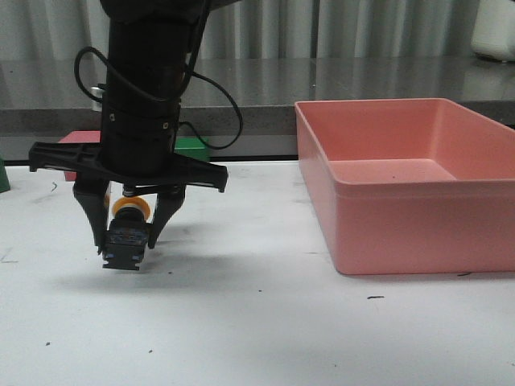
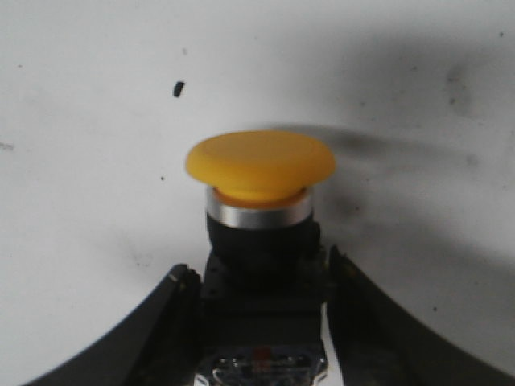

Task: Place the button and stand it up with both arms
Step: 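Carry the button out of the bin toward the left arm's side, then lower the button onto the table, open the right gripper, withdraw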

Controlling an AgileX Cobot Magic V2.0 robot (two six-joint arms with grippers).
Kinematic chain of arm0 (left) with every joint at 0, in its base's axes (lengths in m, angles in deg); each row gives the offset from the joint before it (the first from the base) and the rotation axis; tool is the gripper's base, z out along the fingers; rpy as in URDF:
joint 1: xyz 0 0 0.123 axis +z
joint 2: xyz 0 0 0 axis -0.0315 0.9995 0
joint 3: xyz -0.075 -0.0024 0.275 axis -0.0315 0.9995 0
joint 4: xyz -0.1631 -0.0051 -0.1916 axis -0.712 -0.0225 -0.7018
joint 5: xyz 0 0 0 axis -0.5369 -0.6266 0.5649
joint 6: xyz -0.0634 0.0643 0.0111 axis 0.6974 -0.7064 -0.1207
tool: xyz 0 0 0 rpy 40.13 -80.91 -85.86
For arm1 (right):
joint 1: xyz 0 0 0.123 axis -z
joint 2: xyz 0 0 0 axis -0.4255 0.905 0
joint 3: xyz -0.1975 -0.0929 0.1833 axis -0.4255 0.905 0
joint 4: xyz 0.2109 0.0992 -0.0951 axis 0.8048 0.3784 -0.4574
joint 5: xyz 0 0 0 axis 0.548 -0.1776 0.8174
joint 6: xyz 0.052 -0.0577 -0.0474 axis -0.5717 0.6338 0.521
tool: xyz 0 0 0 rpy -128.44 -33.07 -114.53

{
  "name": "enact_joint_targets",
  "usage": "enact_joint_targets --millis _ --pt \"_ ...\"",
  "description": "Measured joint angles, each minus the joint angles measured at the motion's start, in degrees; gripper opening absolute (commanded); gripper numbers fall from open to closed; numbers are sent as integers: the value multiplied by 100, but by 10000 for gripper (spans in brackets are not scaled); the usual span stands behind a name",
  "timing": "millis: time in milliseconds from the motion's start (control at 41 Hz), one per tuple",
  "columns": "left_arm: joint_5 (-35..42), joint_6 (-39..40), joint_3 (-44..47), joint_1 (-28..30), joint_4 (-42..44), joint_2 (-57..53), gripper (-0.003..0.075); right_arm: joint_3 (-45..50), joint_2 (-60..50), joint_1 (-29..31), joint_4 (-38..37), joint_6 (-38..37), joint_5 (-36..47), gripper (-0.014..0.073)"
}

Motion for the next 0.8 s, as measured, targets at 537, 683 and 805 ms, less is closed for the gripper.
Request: enact_joint_targets --millis 537,683,805 --pt "0 0 0 0 0 0 596 -22 154 10 0 -410 -59 475" --pt "0 0 0 0 0 0 596 -22 36 10 -78 -319 -119 475" --pt "0 0 0 0 0 0 596 -22 -227 10 -321 68 -351 475"
